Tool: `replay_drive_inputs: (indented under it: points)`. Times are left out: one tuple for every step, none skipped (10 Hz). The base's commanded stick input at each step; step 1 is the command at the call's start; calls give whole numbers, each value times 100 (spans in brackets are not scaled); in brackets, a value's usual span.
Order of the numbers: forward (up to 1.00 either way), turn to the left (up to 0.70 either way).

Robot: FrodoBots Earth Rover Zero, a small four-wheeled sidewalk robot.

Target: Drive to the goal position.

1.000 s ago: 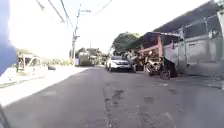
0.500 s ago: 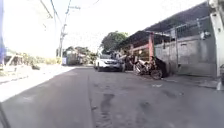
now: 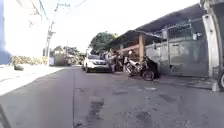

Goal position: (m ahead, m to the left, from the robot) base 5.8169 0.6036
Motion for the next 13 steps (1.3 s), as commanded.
replay_drive_inputs:
  points:
    - [77,-37]
    - [77,-36]
    - [78,-30]
    - [77,-15]
    - [77,-2]
    - [78,-1]
    - [77,-1]
    - [76,-1]
    - [73,-1]
    - [70,11]
    - [70,34]
    - [71,35]
    - [75,36]
